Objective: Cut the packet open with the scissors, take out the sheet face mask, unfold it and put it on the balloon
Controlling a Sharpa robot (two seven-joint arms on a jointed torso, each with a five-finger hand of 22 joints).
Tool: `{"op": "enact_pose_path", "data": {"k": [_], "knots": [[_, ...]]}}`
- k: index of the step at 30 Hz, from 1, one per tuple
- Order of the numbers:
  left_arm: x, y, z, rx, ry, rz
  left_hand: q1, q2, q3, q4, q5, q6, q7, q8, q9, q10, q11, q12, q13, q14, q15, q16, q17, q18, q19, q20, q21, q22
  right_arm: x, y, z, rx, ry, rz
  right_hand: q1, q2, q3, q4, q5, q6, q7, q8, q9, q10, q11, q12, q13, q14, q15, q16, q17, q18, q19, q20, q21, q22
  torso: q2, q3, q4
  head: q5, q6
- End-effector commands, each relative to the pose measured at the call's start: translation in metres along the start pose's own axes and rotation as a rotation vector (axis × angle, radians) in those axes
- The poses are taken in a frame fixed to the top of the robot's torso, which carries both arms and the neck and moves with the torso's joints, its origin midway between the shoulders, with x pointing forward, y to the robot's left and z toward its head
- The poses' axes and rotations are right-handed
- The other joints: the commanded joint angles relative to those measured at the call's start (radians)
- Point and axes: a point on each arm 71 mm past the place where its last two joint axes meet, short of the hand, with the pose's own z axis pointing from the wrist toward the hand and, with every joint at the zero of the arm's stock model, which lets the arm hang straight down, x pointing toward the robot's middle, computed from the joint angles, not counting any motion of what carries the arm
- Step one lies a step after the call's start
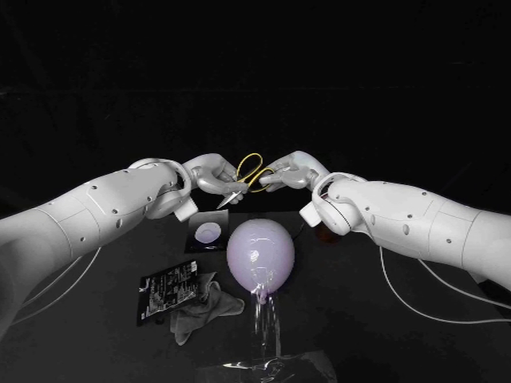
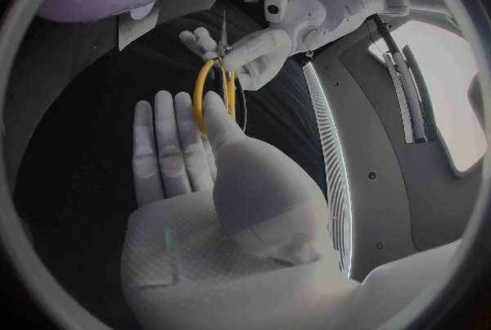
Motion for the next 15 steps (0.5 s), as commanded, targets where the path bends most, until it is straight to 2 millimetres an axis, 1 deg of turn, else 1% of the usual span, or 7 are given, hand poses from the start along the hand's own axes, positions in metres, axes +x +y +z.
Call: {"op": "enact_pose_path", "data": {"k": [1, 5, 6, 10, 12, 13, 15], "knots": [[-0.0008, -0.0035, 0.0006, 0.023, -0.004, -0.005, -0.002, 0.011, 0.089, -0.084, 0.007, -0.009, 0.001, 0.004, 0.018, 0.011, -0.018, 0.003, 0.000, -0.007, -0.002, -0.003, 0.001, 0.016, -0.009, -0.001, 0.006, 0.002, -0.0015, 0.0022, -0.0009, -0.022, -0.047, 0.001, 0.023, 0.011, 0.088, 0.015, 0.000, 0.050, -0.023, 0.027, 0.010, 0.077, -0.030, 0.024, 0.006, 0.058, -0.023, 0.020, 0.009, 0.010, 0.045, -0.022, 0.024, 0.010, 0.000, 0.0004, -0.0006, 0.000, -0.001], [-0.0016, -0.0028, 0.0002, 0.020, -0.008, -0.004, -0.002, 0.011, 0.089, -0.084, 0.007, -0.009, 0.001, 0.004, 0.018, 0.011, -0.018, 0.003, 0.000, -0.007, -0.002, -0.003, 0.001, 0.016, -0.009, -0.001, 0.006, 0.002, -0.0044, 0.0020, -0.0025, -0.023, -0.078, 0.020, -0.011, -0.001, 0.165, 0.009, 0.004, 0.068, -0.038, 0.037, 0.014, 0.124, -0.046, 0.016, -0.001, 0.098, -0.040, 0.019, 0.012, 0.006, 0.071, -0.048, 0.044, 0.020, 0.000, 0.0004, -0.0011, 0.000, -0.002], [-0.0020, -0.0025, 0.0000, 0.019, -0.010, -0.003, -0.002, 0.011, 0.089, -0.084, 0.007, -0.009, 0.001, 0.004, 0.019, 0.011, -0.018, 0.003, 0.000, -0.007, -0.002, -0.003, 0.001, 0.016, -0.009, -0.001, 0.006, 0.002, -0.0051, 0.0018, -0.0030, -0.021, -0.085, 0.026, -0.050, -0.009, 0.208, -0.014, 0.003, 0.073, -0.042, 0.041, 0.016, 0.142, -0.050, 0.000, -0.006, 0.114, -0.044, 0.008, 0.012, 0.004, 0.076, -0.054, 0.052, 0.026, 0.000, 0.0002, -0.0009, 0.000, -0.002], [-0.0034, -0.0019, -0.0004, 0.017, -0.024, 0.000, -0.003, 0.009, 0.090, -0.087, 0.007, -0.011, 0.002, 0.002, 0.020, 0.008, -0.017, 0.002, -0.001, -0.009, -0.001, -0.004, 0.002, 0.016, -0.011, -0.001, 0.007, 0.002, -0.0076, 0.0008, -0.0046, -0.013, -0.102, 0.044, -0.089, -0.014, 0.258, -0.041, 0.004, 0.074, -0.041, 0.043, 0.018, 0.155, -0.049, -0.015, -0.005, 0.123, -0.044, -0.004, 0.013, 0.003, 0.073, -0.055, 0.057, 0.031, 0.000, 0.0003, -0.0006, -0.001, -0.003], [-0.0042, -0.0019, -0.0004, 0.016, -0.034, 0.003, -0.006, 0.005, 0.092, -0.088, 0.007, -0.017, 0.005, -0.001, 0.021, 0.001, -0.014, 0.000, -0.002, -0.014, 0.002, -0.008, 0.002, 0.015, -0.015, 0.000, 0.007, 0.003, -0.0087, 0.0002, -0.0052, -0.007, -0.109, 0.051, -0.155, -0.029, 0.337, -0.076, 0.005, 0.077, -0.043, 0.048, 0.022, 0.174, -0.052, -0.035, -0.004, 0.139, -0.046, -0.021, 0.016, 0.004, 0.074, -0.056, 0.068, 0.040, 0.000, 0.0004, -0.0003, -0.003, -0.003], [-0.0045, -0.0019, -0.0004, 0.016, -0.039, 0.004, -0.008, 0.004, 0.093, -0.088, 0.007, -0.019, 0.007, -0.003, 0.021, -0.003, -0.013, -0.002, -0.003, -0.017, 0.003, -0.010, 0.002, 0.015, -0.016, 0.001, 0.007, 0.003, -0.0092, -0.0001, -0.0054, -0.003, -0.113, 0.054, -0.155, -0.029, 0.337, -0.076, 0.005, 0.077, -0.043, 0.048, 0.022, 0.174, -0.052, -0.035, -0.004, 0.139, -0.046, -0.021, 0.016, 0.004, 0.074, -0.056, 0.068, 0.040, 0.000, 0.0004, -0.0002, -0.003, -0.003], [-0.0052, -0.0023, -0.0003, 0.016, -0.054, 0.008, -0.017, -0.005, 0.092, -0.083, 0.006, -0.032, 0.013, -0.012, 0.019, -0.023, -0.005, -0.006, -0.006, -0.034, 0.011, -0.020, 0.000, 0.014, -0.022, 0.004, 0.006, 0.002, -0.0103, -0.0006, -0.0057, 0.006, -0.119, 0.059, -0.195, -0.056, 0.411, -0.072, 0.002, 0.083, -0.043, 0.055, 0.027, 0.189, -0.052, -0.044, -0.003, 0.154, -0.048, -0.032, 0.021, 0.002, 0.073, -0.057, 0.080, 0.050, -0.001, 0.0003, -0.0005, -0.004, -0.003]]}}
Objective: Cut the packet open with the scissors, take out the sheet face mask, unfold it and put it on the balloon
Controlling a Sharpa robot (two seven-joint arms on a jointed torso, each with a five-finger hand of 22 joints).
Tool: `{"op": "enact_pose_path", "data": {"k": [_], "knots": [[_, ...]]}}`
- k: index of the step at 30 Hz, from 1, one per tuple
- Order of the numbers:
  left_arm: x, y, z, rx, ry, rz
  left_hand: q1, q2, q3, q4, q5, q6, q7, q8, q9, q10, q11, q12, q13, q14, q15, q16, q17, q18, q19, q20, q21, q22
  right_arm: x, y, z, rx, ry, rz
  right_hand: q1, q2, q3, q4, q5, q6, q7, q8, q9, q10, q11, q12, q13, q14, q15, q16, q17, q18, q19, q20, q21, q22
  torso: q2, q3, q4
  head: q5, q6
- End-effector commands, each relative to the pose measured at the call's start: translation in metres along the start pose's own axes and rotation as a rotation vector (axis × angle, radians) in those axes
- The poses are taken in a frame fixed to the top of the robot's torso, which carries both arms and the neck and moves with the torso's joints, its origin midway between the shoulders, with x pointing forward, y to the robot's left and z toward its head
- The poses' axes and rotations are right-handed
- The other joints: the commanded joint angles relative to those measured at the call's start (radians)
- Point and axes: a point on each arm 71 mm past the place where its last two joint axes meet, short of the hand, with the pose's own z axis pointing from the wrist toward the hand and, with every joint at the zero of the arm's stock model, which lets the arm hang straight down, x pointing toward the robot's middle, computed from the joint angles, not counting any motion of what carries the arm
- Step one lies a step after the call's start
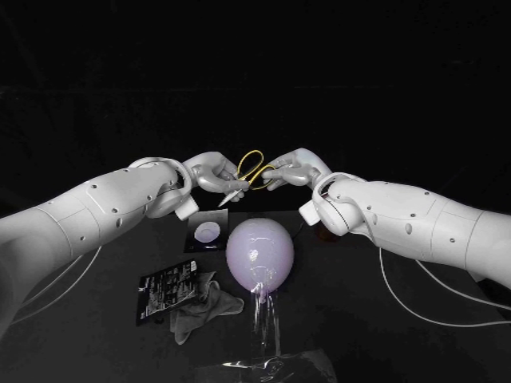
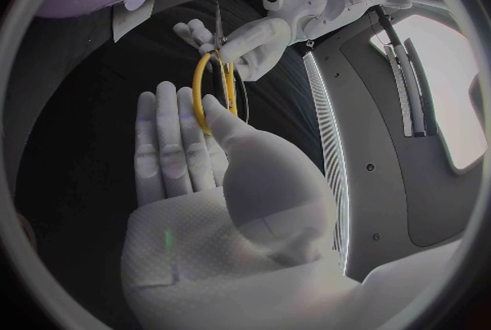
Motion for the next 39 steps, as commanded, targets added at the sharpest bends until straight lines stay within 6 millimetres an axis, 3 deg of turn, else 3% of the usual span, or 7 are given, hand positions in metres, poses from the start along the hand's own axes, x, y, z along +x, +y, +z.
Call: {"op": "enact_pose_path", "data": {"k": [1, 10, 13, 15, 17, 26, 39], "knots": [[-0.005, 0.000, -0.001, 0.002, -0.054, 0.008, -0.025, -0.015, 0.086, -0.080, 0.003, -0.017, 0.005, -0.017, 0.004, -0.026, 0.009, -0.008, -0.004, -0.020, 0.008, -0.014, -0.002, 0.013, -0.011, 0.002, 0.000, 0.000, -0.008, -0.001, -0.001, 0.012, -0.058, 0.020, -0.028, -0.014, 0.057, -0.001, 0.002, 0.010, 0.002, 0.008, 0.006, 0.061, -0.049, -0.007, 0.002, 0.015, 0.001, -0.009, 0.004, 0.002, 0.000, -0.005, 0.010, 0.007, -0.001, -0.0003, 0.0001, -0.002, 0.000], [-0.008, -0.002, 0.001, 0.002, -0.125, 0.035, -0.137, -0.205, -0.094, -0.026, 0.003, -0.147, 0.061, -0.124, -0.050, -0.243, 0.077, -0.007, -0.006, -0.189, 0.077, -0.113, -0.039, -0.009, -0.106, 0.036, -0.079, -0.043, -0.008, -0.004, 0.001, 0.076, -0.073, 0.013, -0.113, -0.106, 0.286, 0.007, 0.012, 0.017, -0.003, 0.026, 0.022, 0.082, -0.053, -0.007, 0.004, 0.048, -0.003, -0.048, 0.023, 0.003, -0.016, -0.010, 0.059, 0.054, 0.000, -0.0006, 0.0008, -0.003, 0.002], [-0.009, -0.003, 0.001, 0.002, -0.135, 0.039, -0.141, -0.206, -0.164, -0.013, 0.003, -0.188, 0.062, -0.152, -0.067, -0.304, 0.092, -0.005, -0.005, -0.238, 0.096, -0.141, -0.056, -0.030, -0.139, 0.037, -0.111, -0.061, -0.008, -0.005, 0.001, 0.098, -0.084, 0.009, -0.119, -0.116, 0.309, 0.012, 0.014, 0.018, -0.004, 0.029, 0.024, 0.086, -0.054, -0.007, 0.005, 0.053, -0.004, -0.053, 0.027, 0.003, -0.019, -0.012, 0.069, 0.064, 0.000, -0.0006, 0.0007, -0.004, 0.002], [-0.008, -0.003, 0.001, 0.001, -0.138, 0.041, -0.032, -0.100, -0.568, 0.032, 0.002, -0.239, 0.045, -0.186, -0.094, -0.387, 0.127, -0.001, -0.004, -0.309, 0.120, -0.150, -0.090, -0.073, -0.176, 0.037, -0.160, -0.092, -0.008, -0.006, 0.001, 0.108, -0.093, 0.005, -0.121, -0.119, 0.316, 0.013, 0.016, 0.019, -0.004, 0.030, 0.025, 0.087, -0.055, -0.007, 0.005, 0.055, -0.004, -0.054, 0.028, 0.003, -0.020, -0.012, 0.072, 0.067, 0.000, -0.0008, 0.0004, -0.004, 0.001], [-0.009, -0.003, 0.001, -0.001, -0.143, 0.042, -0.024, -0.108, -0.622, 0.033, 0.005, -0.255, 0.058, -0.195, -0.104, -0.404, 0.127, -0.005, -0.005, -0.326, 0.127, -0.153, -0.100, -0.079, -0.181, 0.037, -0.170, -0.098, -0.008, -0.006, 0.001, 0.116, -0.105, 0.000, -0.125, -0.128, 0.332, 0.016, 0.020, 0.021, -0.005, 0.032, 0.027, 0.090, -0.056, -0.007, 0.005, 0.059, -0.005, -0.058, 0.031, 0.003, -0.024, -0.013, 0.081, 0.076, 0.000, -0.0009, 0.0007, -0.003, 0.000], [-0.019, 0.003, -0.003, -0.020, -0.211, 0.001, -0.033, -0.157, -0.685, 0.038, 0.007, -0.307, 0.113, -0.215, -0.138, -0.465, 0.136, -0.004, -0.005, -0.439, 0.139, -0.159, -0.152, -0.093, -0.202, 0.038, -0.193, -0.105, -0.020, -0.011, 0.003, 0.137, -0.176, -0.031, -0.128, -0.141, 0.355, 0.021, 0.025, 0.024, -0.007, 0.037, 0.031, 0.097, -0.058, -0.006, 0.006, 0.067, -0.008, -0.063, 0.036, 0.002, -0.029, -0.016, 0.098, 0.093, 0.000, -0.0003, -0.0002, -0.006, 0.000], [-0.049, 0.028, -0.035, -0.044, -0.352, -0.170, -0.029, -0.101, -0.639, 0.035, 0.005, -0.234, 0.117, -0.189, -0.118, -0.433, 0.133, 0.006, -0.002, -0.329, 0.131, -0.130, -0.128, -0.080, -0.169, 0.035, -0.189, -0.100, -0.074, -0.027, -0.008, 0.160, -0.324, -0.078, -0.128, -0.152, 0.371, 0.024, 0.028, 0.026, -0.009, 0.040, 0.034, 0.102, -0.059, -0.007, 0.006, 0.073, -0.009, -0.069, 0.040, 0.002, -0.036, -0.018, 0.114, 0.110, -0.001, -0.0007, 0.0000, -0.035, 0.001]]}}
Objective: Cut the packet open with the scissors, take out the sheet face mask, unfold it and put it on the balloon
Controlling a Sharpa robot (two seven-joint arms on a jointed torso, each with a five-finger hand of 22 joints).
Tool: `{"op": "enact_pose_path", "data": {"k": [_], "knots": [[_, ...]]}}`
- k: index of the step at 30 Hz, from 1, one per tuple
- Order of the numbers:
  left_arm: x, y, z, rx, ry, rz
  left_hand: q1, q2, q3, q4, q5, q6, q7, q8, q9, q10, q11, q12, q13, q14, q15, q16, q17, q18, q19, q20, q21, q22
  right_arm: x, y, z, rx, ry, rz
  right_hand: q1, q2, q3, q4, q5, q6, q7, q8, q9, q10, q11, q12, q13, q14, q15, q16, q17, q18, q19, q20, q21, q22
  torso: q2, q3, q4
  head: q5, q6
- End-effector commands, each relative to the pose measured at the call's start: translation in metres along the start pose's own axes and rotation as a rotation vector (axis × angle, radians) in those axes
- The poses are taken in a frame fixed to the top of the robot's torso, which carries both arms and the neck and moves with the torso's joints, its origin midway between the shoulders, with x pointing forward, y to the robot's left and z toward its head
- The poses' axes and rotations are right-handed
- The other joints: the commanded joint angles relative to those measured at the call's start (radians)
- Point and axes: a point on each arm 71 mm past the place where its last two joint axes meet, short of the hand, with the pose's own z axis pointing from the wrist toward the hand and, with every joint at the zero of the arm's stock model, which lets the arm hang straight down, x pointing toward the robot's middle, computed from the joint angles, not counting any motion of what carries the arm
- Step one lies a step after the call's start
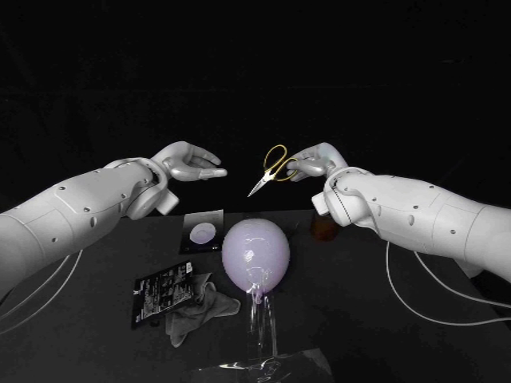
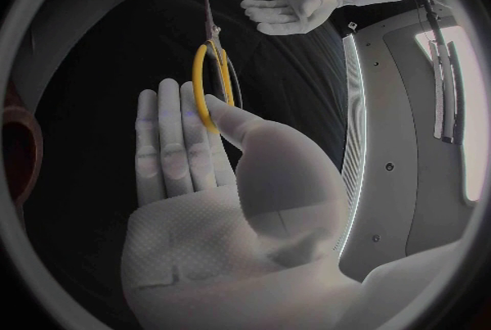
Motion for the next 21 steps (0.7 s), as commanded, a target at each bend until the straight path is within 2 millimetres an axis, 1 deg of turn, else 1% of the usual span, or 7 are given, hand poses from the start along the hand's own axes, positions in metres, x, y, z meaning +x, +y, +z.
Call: {"op": "enact_pose_path", "data": {"k": [1, 6, 11, 13, 15, 17, 21], "knots": [[-0.011, 0.003, -0.006, 0.001, -0.076, -0.111, 0.002, 0.016, 0.014, 0.000, 0.001, 0.013, 0.099, 0.007, 0.000, 0.014, 0.000, 0.007, 0.002, 0.016, -0.004, 0.009, 0.000, 0.006, 0.014, 0.000, 0.002, 0.002, -0.023, -0.004, 0.001, -0.007, -0.068, -0.023, 0.004, -0.005, 0.007, 0.000, 0.003, 0.005, -0.002, 0.004, 0.003, 0.026, -0.018, 0.000, 0.001, 0.007, 0.000, -0.006, 0.001, 0.011, -0.008, 0.002, 0.003, 0.001, -0.002, -0.0003, 0.0001, -0.015, -0.001], [-0.025, 0.012, -0.020, -0.005, -0.120, -0.176, 0.010, 0.029, 0.028, -0.001, 0.001, 0.025, 0.099, 0.012, -0.002, 0.027, -0.002, 0.009, 0.002, 0.028, -0.007, 0.014, -0.002, 0.013, 0.025, -0.001, 0.005, 0.003, -0.063, -0.015, -0.001, 0.012, -0.139, -0.044, 0.004, -0.009, 0.011, 0.001, 0.002, 0.006, -0.002, 0.005, 0.004, 0.027, -0.019, 0.000, 0.001, 0.008, -0.001, -0.008, 0.002, 0.011, -0.011, 0.001, 0.009, 0.007, -0.002, 0.0000, -0.0005, -0.032, -0.004], [-0.035, 0.017, -0.035, -0.001, -0.156, -0.237, 0.012, 0.033, 0.033, -0.002, 0.000, 0.031, 0.100, 0.014, -0.004, 0.033, -0.003, 0.010, 0.002, 0.034, -0.008, 0.016, -0.003, 0.017, 0.031, -0.001, 0.007, 0.003, -0.102, -0.026, -0.008, 0.030, -0.198, -0.067, 0.005, -0.013, 0.015, 0.001, 0.001, 0.007, -0.003, 0.006, 0.005, 0.028, -0.019, 0.000, 0.001, 0.010, -0.001, -0.010, 0.004, 0.010, -0.013, 0.001, 0.014, 0.013, -0.002, 0.0001, -0.0010, -0.050, -0.008], [-0.038, 0.018, -0.041, 0.007, -0.175, -0.255, 0.017, 0.043, 0.041, -0.002, 0.000, 0.038, 0.100, 0.017, -0.005, 0.042, -0.004, 0.012, 0.002, 0.043, -0.011, 0.022, -0.004, 0.024, 0.042, -0.002, 0.012, 0.005, -0.115, -0.030, -0.011, 0.033, -0.212, -0.084, 0.005, -0.013, 0.015, 0.001, 0.000, 0.008, -0.003, 0.007, 0.005, 0.028, -0.020, 0.000, 0.001, 0.010, -0.001, -0.010, 0.004, 0.010, -0.014, 0.001, 0.015, 0.014, -0.002, 0.0009, -0.0027, -0.057, -0.009], [-0.041, 0.018, -0.047, 0.016, -0.200, -0.275, 0.026, 0.052, 0.055, -0.003, 0.000, 0.048, 0.097, 0.019, -0.008, 0.052, -0.007, 0.012, 0.002, 0.068, -0.017, 0.037, -0.002, 0.043, 0.072, -0.004, 0.027, 0.011, -0.126, -0.034, -0.015, 0.031, -0.218, -0.110, 0.005, -0.015, 0.018, 0.002, -0.001, 0.009, -0.003, 0.007, 0.006, 0.029, -0.020, 0.000, 0.001, 0.012, -0.002, -0.011, 0.005, 0.010, -0.015, 0.000, 0.019, 0.018, -0.001, 0.0008, -0.0022, -0.065, -0.009], [-0.043, 0.019, -0.051, 0.021, -0.219, -0.293, 0.029, 0.057, 0.060, -0.004, 0.000, 0.056, 0.094, 0.022, -0.009, 0.060, -0.010, 0.014, 0.002, 0.076, -0.020, 0.041, -0.002, 0.049, 0.079, -0.004, 0.029, 0.011, -0.135, -0.037, -0.018, 0.032, -0.221, -0.127, 0.006, -0.016, 0.018, 0.002, -0.002, 0.009, -0.003, 0.007, 0.006, 0.030, -0.020, 0.000, 0.001, 0.012, -0.002, -0.011, 0.005, 0.010, -0.016, 0.000, 0.020, 0.019, -0.002, 0.0012, -0.0003, -0.072, -0.011], [-0.048, 0.020, -0.060, 0.029, -0.256, -0.323, 0.040, 0.067, 0.073, -0.006, 0.000, 0.077, 0.089, 0.029, -0.011, 0.082, -0.017, 0.020, 0.003, 0.095, -0.027, 0.052, -0.003, 0.065, 0.100, -0.004, 0.038, 0.013, -0.151, -0.045, -0.028, 0.037, -0.219, -0.160, 0.006, -0.017, 0.020, 0.002, -0.003, 0.009, -0.003, 0.008, 0.006, 0.030, -0.020, 0.000, 0.001, 0.012, -0.002, -0.012, 0.006, 0.010, -0.017, 0.000, 0.022, 0.021, 0.000, 0.0009, -0.0015, -0.080, -0.014]]}}
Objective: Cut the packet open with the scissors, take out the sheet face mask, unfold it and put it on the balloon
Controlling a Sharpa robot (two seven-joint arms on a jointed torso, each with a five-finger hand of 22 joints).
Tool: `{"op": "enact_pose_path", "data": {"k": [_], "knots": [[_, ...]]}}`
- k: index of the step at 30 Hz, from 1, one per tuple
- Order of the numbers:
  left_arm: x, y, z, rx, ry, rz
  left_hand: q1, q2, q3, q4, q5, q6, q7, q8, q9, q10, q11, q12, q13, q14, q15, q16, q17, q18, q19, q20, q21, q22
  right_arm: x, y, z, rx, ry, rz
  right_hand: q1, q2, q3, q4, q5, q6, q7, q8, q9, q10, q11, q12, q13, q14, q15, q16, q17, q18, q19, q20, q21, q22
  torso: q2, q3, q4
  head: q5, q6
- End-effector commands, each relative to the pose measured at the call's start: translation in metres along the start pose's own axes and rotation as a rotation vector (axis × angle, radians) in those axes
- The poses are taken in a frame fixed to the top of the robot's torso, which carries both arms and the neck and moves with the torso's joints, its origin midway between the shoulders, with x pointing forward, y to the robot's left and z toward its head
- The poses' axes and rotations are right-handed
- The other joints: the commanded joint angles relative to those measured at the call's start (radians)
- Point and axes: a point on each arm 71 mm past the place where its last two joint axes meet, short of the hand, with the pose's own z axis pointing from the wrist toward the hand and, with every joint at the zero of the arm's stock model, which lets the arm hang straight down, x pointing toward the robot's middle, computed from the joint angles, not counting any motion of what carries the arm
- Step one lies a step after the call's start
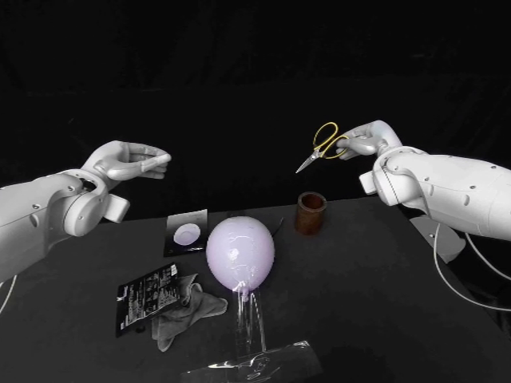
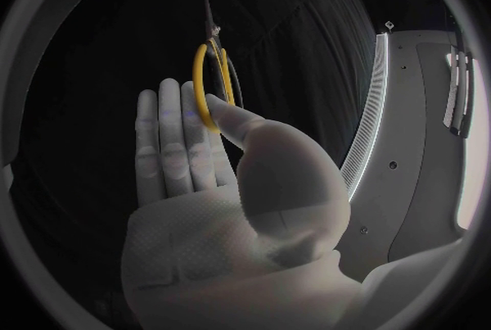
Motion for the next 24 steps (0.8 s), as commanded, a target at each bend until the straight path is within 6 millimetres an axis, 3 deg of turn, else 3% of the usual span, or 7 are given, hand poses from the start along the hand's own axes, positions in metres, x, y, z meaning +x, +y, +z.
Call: {"op": "enact_pose_path", "data": {"k": [1, 8, 13, 20, 24], "knots": [[-0.008, -0.003, -0.005, 0.038, -0.090, -0.073, -0.001, 0.009, 0.005, 0.000, 0.000, 0.007, 0.077, 0.004, -0.001, 0.008, -0.002, 0.006, 0.001, 0.007, -0.001, 0.004, -0.001, 0.017, 0.007, 0.000, 0.004, 0.001, -0.009, -0.002, -0.004, -0.033, 0.021, -0.062, 0.011, -0.002, 0.004, 0.001, -0.003, 0.005, 0.000, 0.002, 0.001, 0.023, -0.013, 0.001, 0.001, 0.009, 0.001, -0.004, 0.001, 0.017, -0.009, 0.001, 0.006, 0.001, 0.002, -0.0002, -0.0007, -0.010, -0.002], [-0.014, -0.003, -0.012, 0.040, -0.115, -0.097, 0.001, 0.012, 0.008, -0.001, 0.000, 0.010, 0.077, 0.004, -0.002, 0.012, -0.003, 0.006, 0.001, 0.009, -0.002, 0.005, -0.002, 0.019, 0.009, 0.000, 0.004, 0.001, -0.019, -0.013, -0.012, -0.019, 0.040, -0.089, 0.013, -0.006, 0.008, 0.001, -0.007, 0.006, 0.000, 0.003, 0.002, 0.024, -0.013, 0.001, 0.001, 0.011, 0.001, -0.006, 0.003, 0.017, -0.013, 0.000, 0.013, 0.008, 0.002, -0.0009, -0.0002, -0.017, -0.004], [-0.014, -0.003, -0.015, 0.042, -0.114, -0.108, 0.004, 0.014, 0.009, -0.001, 0.000, 0.011, 0.077, 0.005, -0.003, 0.013, -0.003, 0.006, 0.001, 0.011, -0.003, 0.006, -0.002, 0.021, 0.011, 0.000, 0.005, 0.001, -0.016, -0.024, -0.018, -0.002, 0.050, -0.113, 0.013, -0.007, 0.009, 0.002, -0.009, 0.007, 0.000, 0.003, 0.003, 0.024, -0.013, 0.001, 0.001, 0.011, 0.001, -0.007, 0.004, 0.017, -0.014, 0.000, 0.016, 0.011, 0.002, -0.0011, 0.0011, -0.023, -0.006], [-0.015, -0.003, -0.017, 0.042, -0.112, -0.120, 0.005, 0.014, 0.010, -0.002, 0.000, 0.012, 0.077, 0.005, -0.003, 0.014, -0.003, 0.006, 0.001, 0.011, -0.003, 0.006, -0.002, 0.022, 0.011, 0.001, 0.005, 0.001, -0.008, -0.036, -0.022, 0.016, 0.064, -0.137, 0.013, -0.007, 0.010, 0.002, -0.009, 0.007, 0.000, 0.003, 0.003, 0.024, -0.013, 0.001, 0.001, 0.011, 0.001, -0.007, 0.004, 0.017, -0.015, 0.000, 0.017, 0.012, 0.002, -0.0013, 0.0017, -0.021, -0.011], [-0.016, -0.003, -0.018, 0.039, -0.116, -0.125, 0.005, 0.016, 0.011, -0.001, 0.000, 0.012, 0.077, 0.005, -0.004, 0.014, -0.003, 0.006, 0.001, 0.011, -0.003, 0.006, -0.002, 0.022, 0.012, 0.001, 0.005, 0.001, -0.003, -0.040, -0.024, 0.020, 0.076, -0.148, 0.014, -0.008, 0.011, 0.002, -0.011, 0.007, 0.000, 0.003, 0.003, 0.024, -0.014, 0.001, 0.001, 0.012, 0.001, -0.008, 0.004, 0.017, -0.016, 0.000, 0.019, 0.014, 0.002, -0.0007, -0.0008, -0.020, -0.013]]}}
